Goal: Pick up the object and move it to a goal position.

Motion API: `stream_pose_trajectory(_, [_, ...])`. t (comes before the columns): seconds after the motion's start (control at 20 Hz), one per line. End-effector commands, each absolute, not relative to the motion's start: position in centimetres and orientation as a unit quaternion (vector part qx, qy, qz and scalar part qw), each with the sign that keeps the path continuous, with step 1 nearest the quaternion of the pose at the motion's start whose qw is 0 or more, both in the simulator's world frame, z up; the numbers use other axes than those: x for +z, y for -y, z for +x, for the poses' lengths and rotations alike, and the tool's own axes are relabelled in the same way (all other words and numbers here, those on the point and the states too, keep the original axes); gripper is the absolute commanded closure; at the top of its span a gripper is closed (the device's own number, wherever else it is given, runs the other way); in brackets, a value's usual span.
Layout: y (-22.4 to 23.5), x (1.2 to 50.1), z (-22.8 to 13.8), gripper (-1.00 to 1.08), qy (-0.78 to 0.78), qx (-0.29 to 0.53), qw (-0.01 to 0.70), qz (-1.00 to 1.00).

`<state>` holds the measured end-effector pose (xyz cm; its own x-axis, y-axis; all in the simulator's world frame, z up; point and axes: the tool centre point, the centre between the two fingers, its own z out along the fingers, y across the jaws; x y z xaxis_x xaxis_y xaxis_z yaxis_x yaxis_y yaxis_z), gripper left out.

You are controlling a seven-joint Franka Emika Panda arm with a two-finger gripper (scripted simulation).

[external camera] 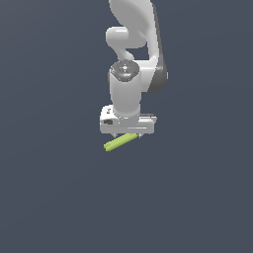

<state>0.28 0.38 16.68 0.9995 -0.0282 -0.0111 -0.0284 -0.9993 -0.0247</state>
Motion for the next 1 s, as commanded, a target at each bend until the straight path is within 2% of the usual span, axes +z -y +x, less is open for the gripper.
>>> stream_pose_trajectory(0.0, [-0.4, 16.7, 0.3, -0.92, -0.014, 0.005, 0.012, -1.0])
stream_pose_trajectory(0.4, [2.5, 18.4, 1.4, -0.92, -0.036, -0.016, 0.015, -0.999])
stream_pose_trajectory(0.95, [2.4, 17.4, 1.0, -0.92, -0.067, -0.014, 0.016, -0.998])
